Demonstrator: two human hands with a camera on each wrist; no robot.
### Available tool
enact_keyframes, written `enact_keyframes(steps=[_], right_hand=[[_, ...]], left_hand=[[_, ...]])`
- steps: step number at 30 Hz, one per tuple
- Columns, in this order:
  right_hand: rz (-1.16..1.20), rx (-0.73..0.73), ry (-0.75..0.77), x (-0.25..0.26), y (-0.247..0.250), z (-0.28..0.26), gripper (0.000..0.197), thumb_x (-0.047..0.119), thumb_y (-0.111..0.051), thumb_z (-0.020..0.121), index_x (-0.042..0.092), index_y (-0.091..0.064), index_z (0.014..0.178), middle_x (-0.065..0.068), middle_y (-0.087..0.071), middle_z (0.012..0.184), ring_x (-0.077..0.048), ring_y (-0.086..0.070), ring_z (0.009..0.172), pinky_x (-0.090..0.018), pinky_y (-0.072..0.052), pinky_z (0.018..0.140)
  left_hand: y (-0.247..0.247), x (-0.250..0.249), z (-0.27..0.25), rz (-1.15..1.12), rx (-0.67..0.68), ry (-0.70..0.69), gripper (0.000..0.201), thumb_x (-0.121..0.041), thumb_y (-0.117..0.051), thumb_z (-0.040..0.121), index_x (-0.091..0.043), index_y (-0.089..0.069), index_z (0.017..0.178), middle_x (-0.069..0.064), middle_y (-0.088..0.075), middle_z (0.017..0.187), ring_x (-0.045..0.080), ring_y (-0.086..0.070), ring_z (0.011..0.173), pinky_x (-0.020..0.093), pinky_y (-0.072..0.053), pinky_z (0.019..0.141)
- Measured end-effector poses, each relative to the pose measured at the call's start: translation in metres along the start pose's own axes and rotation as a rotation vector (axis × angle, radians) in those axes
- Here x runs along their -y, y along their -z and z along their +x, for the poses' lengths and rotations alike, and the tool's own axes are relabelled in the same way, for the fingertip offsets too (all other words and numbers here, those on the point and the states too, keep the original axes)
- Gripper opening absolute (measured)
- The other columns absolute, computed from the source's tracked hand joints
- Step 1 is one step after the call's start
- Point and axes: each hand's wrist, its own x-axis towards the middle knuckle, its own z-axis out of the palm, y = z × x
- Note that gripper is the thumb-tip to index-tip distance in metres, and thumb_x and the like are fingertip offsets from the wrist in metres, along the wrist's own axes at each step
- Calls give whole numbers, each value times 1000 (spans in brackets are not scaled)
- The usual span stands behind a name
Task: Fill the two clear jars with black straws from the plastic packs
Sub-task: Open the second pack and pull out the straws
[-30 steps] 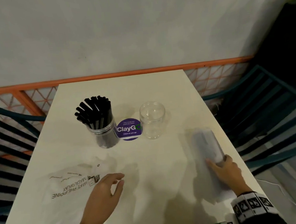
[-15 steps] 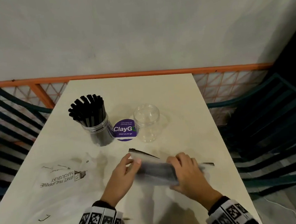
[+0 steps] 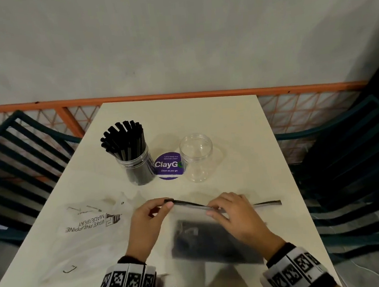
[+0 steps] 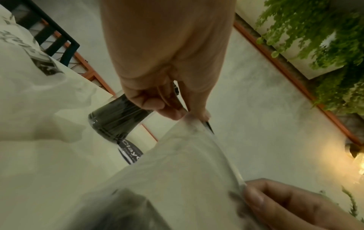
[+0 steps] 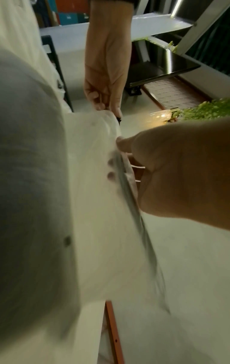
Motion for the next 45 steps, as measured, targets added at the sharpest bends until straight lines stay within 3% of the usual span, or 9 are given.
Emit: enact_keyframes(steps=[3, 7, 11, 20, 29, 34, 39, 41, 45], right_hand=[[143, -109, -34, 16, 14, 17, 23, 41, -59, 82, 20, -65, 88, 13, -56, 81, -13, -54, 80, -34, -45, 79], [157, -178, -34, 36, 37, 33, 8, 24, -67, 81, 23, -63, 88, 17, -50, 81, -9, -51, 81, -36, -46, 85], [225, -105, 78, 70, 42, 44, 28, 41, -64, 80, 29, -64, 105, 17, -58, 100, -8, -53, 100, -35, -44, 94], [276, -286, 125, 106, 28, 59, 21, 47, -57, 76, 31, -61, 88, 17, -66, 82, -6, -60, 84, -39, -49, 82], [82, -388, -129, 53, 63, 34, 9, 38, -71, 75, 30, -68, 79, 30, -60, 80, 0, -60, 84, -44, -47, 86], [116, -519, -210, 29, 83, 17, 23, 15, -76, 73, 32, -62, 74, 26, -59, 77, 17, -52, 85, -9, -42, 73], [233, -547, -271, 19, 89, 7, 27, 12, -71, 78, 37, -60, 74, 15, -66, 83, 2, -56, 90, -15, -44, 67], [268, -511, -264, 24, 87, 7, 25, 12, -69, 80, 36, -61, 76, 13, -67, 80, 3, -57, 88, -9, -47, 66], [262, -482, -209, 35, 82, 9, 29, 13, -68, 80, 40, -58, 77, 18, -66, 79, 2, -58, 88, -1, -45, 70]], left_hand=[[13, -9, 2, -134, -51, -11, 19, -4, -73, 72, -22, -70, 67, -11, -70, 62, 10, -57, 67, 22, -46, 70], [29, -24, 7, -142, 6, -80, 25, -3, -74, 69, -27, -72, 62, -11, -68, 63, 3, -55, 62, 14, -45, 65], [35, -40, 12, -93, 100, -200, 22, -8, -71, 73, -30, -73, 75, -13, -72, 79, 1, -58, 68, 12, -43, 64], [45, -57, 20, 45, 88, -418, 21, -46, -63, 67, -30, -67, 79, -14, -66, 86, 7, -59, 73, 8, -36, 64], [77, -44, 54, 22, -81, -346, 32, -5, -65, 80, -35, -63, 70, -15, -66, 73, -1, -55, 63, 7, -40, 55], [83, -41, 62, -43, -136, -245, 23, -8, -63, 83, -27, -63, 70, 0, -60, 63, 0, -48, 47, 6, -36, 43], [85, -46, 64, 211, -163, -285, 19, -7, -62, 84, -25, -61, 80, 3, -61, 87, 8, -60, 76, 6, -43, 63], [80, -56, 60, 444, -207, -400, 16, -17, -64, 82, -21, -62, 98, 5, -57, 102, 25, -57, 95, 25, -44, 82], [45, -86, 40, 583, -35, -632, 23, -44, -47, 80, -35, -63, 96, -9, -54, 112, 11, -41, 110, 31, -17, 90]])
